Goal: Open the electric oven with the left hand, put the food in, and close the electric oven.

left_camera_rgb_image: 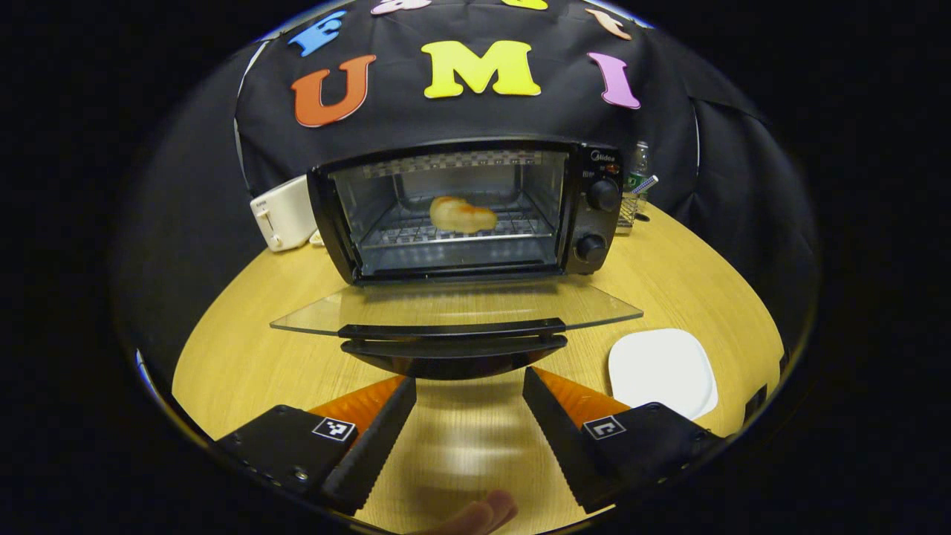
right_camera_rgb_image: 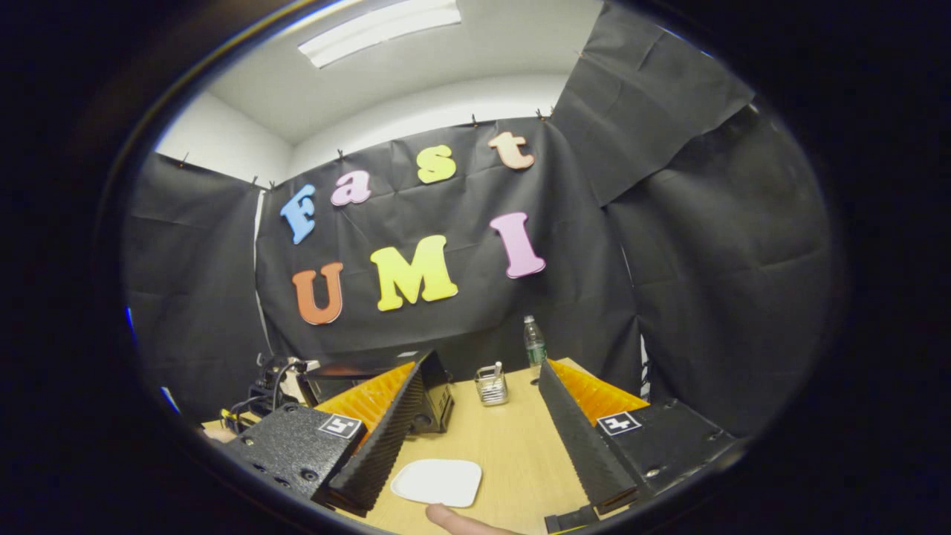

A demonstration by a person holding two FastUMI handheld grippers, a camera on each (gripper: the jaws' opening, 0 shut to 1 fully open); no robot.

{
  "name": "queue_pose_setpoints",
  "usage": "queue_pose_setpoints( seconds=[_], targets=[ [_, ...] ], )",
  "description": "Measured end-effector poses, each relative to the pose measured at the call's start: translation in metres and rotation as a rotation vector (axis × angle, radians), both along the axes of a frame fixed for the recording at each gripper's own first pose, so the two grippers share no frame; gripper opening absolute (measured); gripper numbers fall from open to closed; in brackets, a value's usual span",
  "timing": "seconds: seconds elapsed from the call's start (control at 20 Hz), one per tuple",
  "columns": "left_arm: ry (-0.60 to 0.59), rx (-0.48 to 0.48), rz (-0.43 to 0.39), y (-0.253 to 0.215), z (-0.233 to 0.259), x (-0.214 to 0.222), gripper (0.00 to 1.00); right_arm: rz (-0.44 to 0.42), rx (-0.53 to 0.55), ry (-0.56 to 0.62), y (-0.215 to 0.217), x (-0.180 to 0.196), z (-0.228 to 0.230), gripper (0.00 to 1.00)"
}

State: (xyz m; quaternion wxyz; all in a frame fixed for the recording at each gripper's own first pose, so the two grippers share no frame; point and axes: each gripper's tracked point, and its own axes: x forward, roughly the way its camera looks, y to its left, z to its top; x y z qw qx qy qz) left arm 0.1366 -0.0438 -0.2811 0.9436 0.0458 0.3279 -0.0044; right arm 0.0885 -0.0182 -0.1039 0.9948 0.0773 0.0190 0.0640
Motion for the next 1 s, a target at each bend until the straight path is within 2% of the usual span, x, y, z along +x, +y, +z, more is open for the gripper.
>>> queue_pose_setpoints(
  seconds=[0.25,0.55,0.95,1.0],
  targets=[
    [-0.073,0.09,-0.01,-0.002,0.038,0.032,0.96,0.002,-0.017,-0.009,0.0,0.0,0.002,0.96],
    [-0.144,0.029,0.004,0.007,0.075,0.062,0.96,-0.009,-0.02,0.001,-0.007,0.004,0.0,0.96],
    [-0.335,0.053,-0.021,0.009,0.153,0.009,0.96,-0.012,-0.039,-0.002,-0.007,-0.005,0.008,0.96],
    [-0.355,0.045,-0.025,0.007,0.163,-0.001,1.0,-0.01,-0.048,-0.007,-0.005,-0.008,0.011,0.96]
  ],
)
